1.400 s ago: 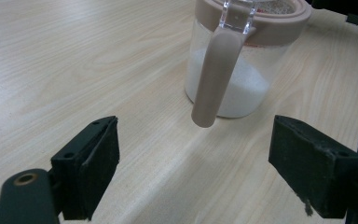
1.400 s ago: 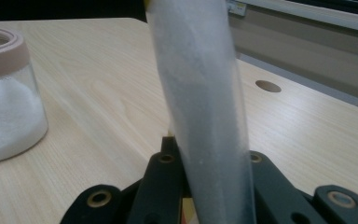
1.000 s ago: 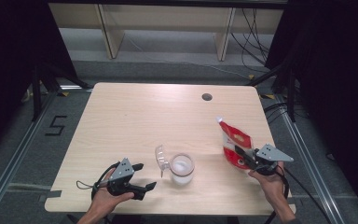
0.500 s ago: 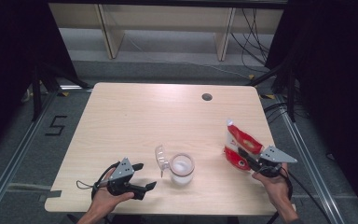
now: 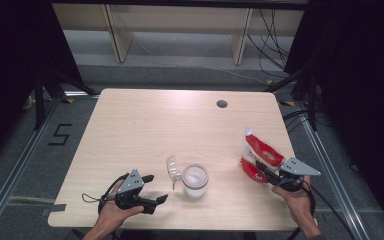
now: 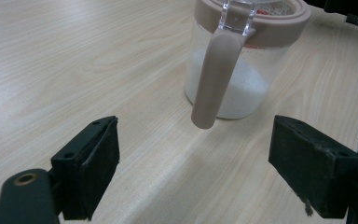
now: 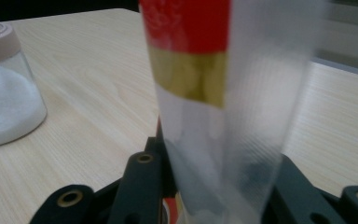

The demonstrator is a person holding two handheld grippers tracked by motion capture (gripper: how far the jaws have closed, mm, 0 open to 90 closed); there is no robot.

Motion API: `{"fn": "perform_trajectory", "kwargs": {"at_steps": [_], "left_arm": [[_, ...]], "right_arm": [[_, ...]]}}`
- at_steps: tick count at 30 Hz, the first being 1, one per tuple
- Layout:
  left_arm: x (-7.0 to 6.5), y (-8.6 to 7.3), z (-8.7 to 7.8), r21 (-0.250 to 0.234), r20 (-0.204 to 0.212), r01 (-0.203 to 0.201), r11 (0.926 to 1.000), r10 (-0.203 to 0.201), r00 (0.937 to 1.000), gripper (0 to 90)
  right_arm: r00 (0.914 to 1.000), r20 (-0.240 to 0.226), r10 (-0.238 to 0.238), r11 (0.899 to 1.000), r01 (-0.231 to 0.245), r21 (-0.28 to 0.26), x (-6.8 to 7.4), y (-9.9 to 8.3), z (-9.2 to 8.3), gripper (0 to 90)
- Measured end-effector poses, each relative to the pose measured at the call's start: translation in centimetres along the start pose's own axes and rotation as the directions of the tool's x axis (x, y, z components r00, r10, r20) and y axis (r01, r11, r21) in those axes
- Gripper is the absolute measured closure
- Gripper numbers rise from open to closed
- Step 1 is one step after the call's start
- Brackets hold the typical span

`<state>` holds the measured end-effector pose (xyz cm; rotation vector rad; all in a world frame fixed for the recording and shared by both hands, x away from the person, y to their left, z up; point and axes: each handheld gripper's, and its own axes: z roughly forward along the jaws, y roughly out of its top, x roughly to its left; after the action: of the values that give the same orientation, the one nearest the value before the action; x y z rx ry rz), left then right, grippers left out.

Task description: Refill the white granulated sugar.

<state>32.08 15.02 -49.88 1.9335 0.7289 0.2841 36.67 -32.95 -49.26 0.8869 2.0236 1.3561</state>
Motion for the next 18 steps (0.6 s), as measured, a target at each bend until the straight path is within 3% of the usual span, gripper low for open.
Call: {"fn": "perform_trajectory", "kwargs": {"at_steps": [2, 4, 6, 8, 10, 11, 12, 14, 15, 16, 18], "left_arm": [[0.0, 0.0, 0.0, 0.0, 0.0, 0.0, 1.0, 0.0, 1.0, 15.8], [0.0, 0.0, 0.0, 0.001, 0.0, -0.001, 1.0, 0.001, 1.0, 15.8], [0.0, 0.0, 0.0, 0.0, 0.0, 0.0, 1.0, 0.0, 1.0, 15.8], [0.0, 0.0, 0.0, 0.001, -0.005, 0.0, 1.0, 0.0, 1.0, 15.8], [0.0, 0.0, 0.0, 0.002, -0.005, -0.001, 1.0, 0.001, 1.0, 15.8], [0.0, 0.0, 0.0, 0.002, -0.006, 0.0, 1.0, 0.0, 1.0, 15.8], [0.0, 0.0, 0.0, 0.002, -0.005, 0.0, 1.0, 0.0, 1.0, 15.8], [0.0, 0.0, 0.0, 0.002, -0.005, -0.002, 1.0, 0.002, 1.0, 15.8], [0.0, 0.0, 0.0, 0.003, -0.005, -0.001, 1.0, 0.001, 1.0, 15.8], [0.0, 0.0, 0.0, 0.002, -0.006, -0.001, 1.0, 0.001, 1.0, 15.8], [0.0, 0.0, 0.0, 0.001, -0.006, 0.0, 1.0, 0.0, 1.0, 15.8]], "right_arm": [[0.9999, -0.004, 0.012, 1.0, -0.012, -0.005, 0.1, 0.1, -0.1, 68.6], [0.9982, -0.006, 0.059, 0.998, -0.059, 0.001, 0.6, 0.2, -0.3, 66.2], [0.9989, -0.001, 0.048, 0.999, -0.048, -0.011, 0.6, 0.3, -0.2, 61.2], [0.9966, -0.01, 0.081, 0.997, -0.081, -0.009, 0.8, 0.3, -0.4, 58.1], [0.9977, -0.003, 0.068, 0.998, -0.068, -0.017, 0.8, 0.4, -0.5, 53.0], [0.9999, -0.01, 0.013, 1.0, -0.013, -0.026, 0.6, 0.4, -0.5, 50.5], [0.9976, -0.002, 0.069, 0.997, -0.069, -0.026, 1.0, 0.5, -0.5, 48.1], [0.9977, 0.003, 0.068, 0.997, -0.068, -0.029, 1.0, 0.7, -0.7, 45.3], [0.9958, 0.008, 0.092, 0.994, -0.091, -0.056, 1.1, 0.7, -0.7, 43.7], [0.9972, 0.018, 0.073, 0.996, -0.072, -0.057, 1.0, 0.8, -0.9, 42.5], [0.9948, 0.015, 0.101, 0.993, -0.099, -0.06, 1.0, 1.0, -1.2, 39.1]]}}
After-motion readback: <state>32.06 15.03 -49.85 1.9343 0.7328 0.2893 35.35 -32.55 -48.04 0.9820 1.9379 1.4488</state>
